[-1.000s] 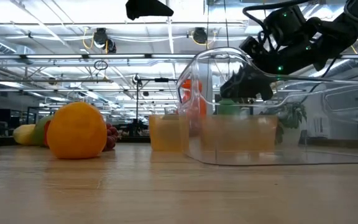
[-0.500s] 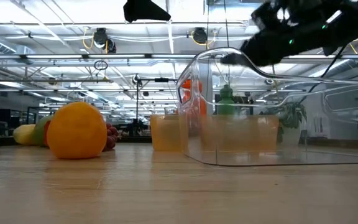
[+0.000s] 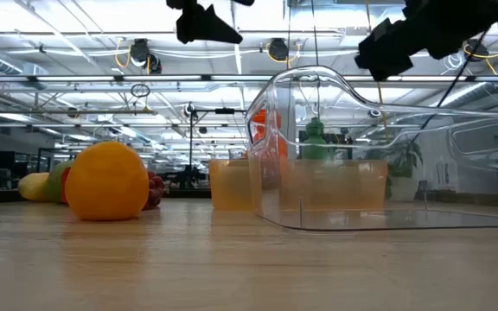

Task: Pick & Place Food Item
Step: Adjust the transparent bin on the table

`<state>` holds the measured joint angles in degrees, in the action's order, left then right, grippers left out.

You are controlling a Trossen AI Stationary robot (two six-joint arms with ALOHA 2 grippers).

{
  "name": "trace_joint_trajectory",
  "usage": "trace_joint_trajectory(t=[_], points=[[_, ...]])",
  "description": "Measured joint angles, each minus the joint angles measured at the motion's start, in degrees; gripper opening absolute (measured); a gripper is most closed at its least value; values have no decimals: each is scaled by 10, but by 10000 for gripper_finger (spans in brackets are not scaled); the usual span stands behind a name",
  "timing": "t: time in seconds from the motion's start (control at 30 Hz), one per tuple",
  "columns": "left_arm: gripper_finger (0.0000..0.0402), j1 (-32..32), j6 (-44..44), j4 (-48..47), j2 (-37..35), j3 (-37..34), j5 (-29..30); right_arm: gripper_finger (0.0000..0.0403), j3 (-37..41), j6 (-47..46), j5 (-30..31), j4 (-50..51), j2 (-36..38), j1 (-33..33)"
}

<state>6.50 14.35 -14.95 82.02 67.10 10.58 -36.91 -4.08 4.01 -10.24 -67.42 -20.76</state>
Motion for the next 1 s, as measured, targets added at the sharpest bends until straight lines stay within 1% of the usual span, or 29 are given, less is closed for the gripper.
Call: trace_joint_trajectory(t=[0.1,0.17,0.27,0.33,0.47,0.53,0.67,0.87,1.0], points=[[370,0,1,-2,6,-1,0,146,-56,1,7,65,-55,-26],[373,0,9,12,13,0,0,126,-88,6,-8,106,-87,-37],[378,0,12,7,15,0,0,89,-132,19,-29,179,-127,-52],[381,0,15,13,19,0,0,62,-145,24,-43,218,-137,-62],[379,1,15,9,20,0,-1,11,-153,24,-47,238,-141,-78],[376,0,15,8,20,0,-1,5,-153,17,-42,241,-141,-81],[368,0,15,6,20,0,-1,32,-153,-25,-41,255,-141,-81],[369,1,17,6,20,0,-1,99,-152,-27,-40,258,-141,-81],[377,1,17,6,20,0,-1,139,-152,-26,-11,266,-142,-82]])
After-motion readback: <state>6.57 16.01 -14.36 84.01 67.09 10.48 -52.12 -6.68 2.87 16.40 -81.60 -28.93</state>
